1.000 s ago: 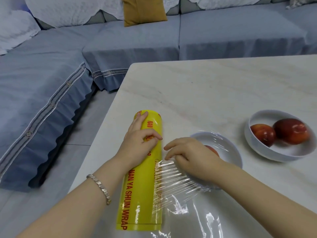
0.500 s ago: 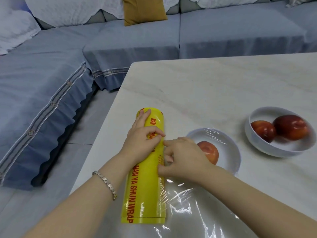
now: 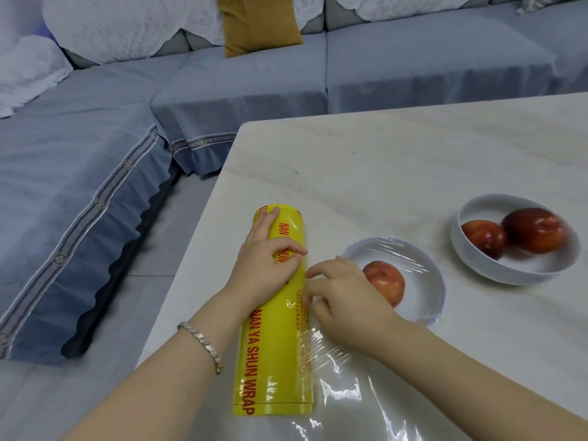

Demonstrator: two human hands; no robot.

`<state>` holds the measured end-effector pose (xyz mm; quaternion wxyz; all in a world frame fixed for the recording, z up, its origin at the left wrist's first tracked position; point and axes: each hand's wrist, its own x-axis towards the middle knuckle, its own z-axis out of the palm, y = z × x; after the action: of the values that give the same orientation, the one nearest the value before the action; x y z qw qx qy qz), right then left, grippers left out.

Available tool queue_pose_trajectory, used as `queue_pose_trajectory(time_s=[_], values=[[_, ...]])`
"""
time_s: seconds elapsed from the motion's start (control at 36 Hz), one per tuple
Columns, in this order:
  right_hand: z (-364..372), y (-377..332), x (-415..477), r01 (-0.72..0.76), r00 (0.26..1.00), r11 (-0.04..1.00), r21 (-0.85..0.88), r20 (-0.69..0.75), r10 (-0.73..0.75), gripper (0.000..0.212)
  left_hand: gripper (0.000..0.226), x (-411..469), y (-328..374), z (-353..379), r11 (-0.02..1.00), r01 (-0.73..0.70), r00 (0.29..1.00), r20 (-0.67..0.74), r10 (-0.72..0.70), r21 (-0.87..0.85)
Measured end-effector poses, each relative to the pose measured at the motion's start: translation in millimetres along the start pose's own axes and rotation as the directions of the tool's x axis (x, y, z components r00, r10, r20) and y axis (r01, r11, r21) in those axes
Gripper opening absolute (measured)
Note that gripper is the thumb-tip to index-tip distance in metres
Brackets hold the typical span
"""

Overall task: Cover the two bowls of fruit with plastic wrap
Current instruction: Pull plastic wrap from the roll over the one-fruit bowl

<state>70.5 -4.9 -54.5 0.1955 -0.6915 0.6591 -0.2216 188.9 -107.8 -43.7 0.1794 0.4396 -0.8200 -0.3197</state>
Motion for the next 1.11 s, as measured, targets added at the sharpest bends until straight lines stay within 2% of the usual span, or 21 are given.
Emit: queue_pose_trajectory(time_s=[0.17, 0.22, 0.28, 0.33, 0.39, 0.44, 0.53, 0.58, 0.64, 0.72, 0.81, 0.94, 1.06, 1.11], values=[[-6, 7, -10, 0.132, 0.991, 0.990, 0.057, 0.010, -0.133, 0.043, 0.035, 2, 1, 3, 1.000, 0.008, 1.000, -0.004, -0.008, -0.013], [-7, 9, -15, 0.175, 0.984, 0.984, 0.019, 0.038, -0.176, 0.043, 0.035, 1, 0, 2, 1.000, 0.012, 1.000, -0.011, -0.012, -0.024], [-6, 10, -22, 0.209, 0.977, 0.977, -0.033, 0.058, -0.207, 0.046, 0.045, -2, -1, 0, 0.998, 0.031, 0.999, -0.025, -0.032, -0.052], [-9, 4, -26, 0.176, 0.982, 0.984, -0.011, 0.077, -0.174, 0.054, 0.056, -6, 1, -1, 0.996, 0.074, 0.995, -0.062, -0.077, -0.047], [-11, -1, -28, 0.102, 0.990, 0.994, 0.037, 0.092, -0.105, 0.067, 0.065, -11, 6, 1, 0.990, 0.141, 0.982, -0.131, -0.139, 0.007], [-11, -6, -29, 0.083, 0.992, 0.996, 0.039, 0.097, -0.086, 0.068, 0.078, -19, 12, 4, 0.963, 0.268, 0.952, -0.162, -0.259, 0.036], [-12, -10, -29, 0.096, 0.990, 0.995, -0.020, 0.110, -0.093, 0.051, 0.098, -39, 14, 7, 0.878, 0.475, 0.878, -0.027, -0.477, -0.065], [-10, -10, -27, 0.073, 0.991, 0.997, -0.028, 0.114, -0.070, 0.039, 0.100, -53, 13, 6, 0.836, 0.522, 0.852, 0.047, -0.522, -0.168], [-5, -9, -25, 0.064, 0.994, 0.998, -0.007, 0.091, -0.063, 0.034, 0.093, -60, 12, 3, 0.820, 0.514, 0.852, 0.041, -0.521, -0.251], [-1, -8, -22, 0.039, 0.998, 0.996, 0.082, 0.051, -0.043, 0.024, 0.070, -60, 14, 2, 0.825, 0.471, 0.867, -0.007, -0.498, -0.312], [-3, -8, -18, 0.001, 0.999, 0.989, 0.147, 0.033, -0.006, 0.026, 0.065, -52, 15, 1, 0.849, 0.423, 0.884, -0.062, -0.463, -0.318], [0, -6, -4, -0.034, 0.999, 0.992, 0.121, 0.025, 0.031, 0.039, 0.088, -38, 11, 5, 0.900, 0.381, 0.897, -0.151, -0.415, -0.212], [4, -9, 6, -0.056, 0.998, 0.995, 0.079, 0.036, 0.053, 0.040, 0.095, -30, 9, 4, 0.883, 0.425, 0.881, -0.134, -0.454, -0.197], [3, -9, 9, -0.033, 0.999, 0.999, 0.040, 0.019, 0.033, 0.032, 0.096, -27, 5, 4, 0.870, 0.448, 0.872, -0.116, -0.476, -0.206]])
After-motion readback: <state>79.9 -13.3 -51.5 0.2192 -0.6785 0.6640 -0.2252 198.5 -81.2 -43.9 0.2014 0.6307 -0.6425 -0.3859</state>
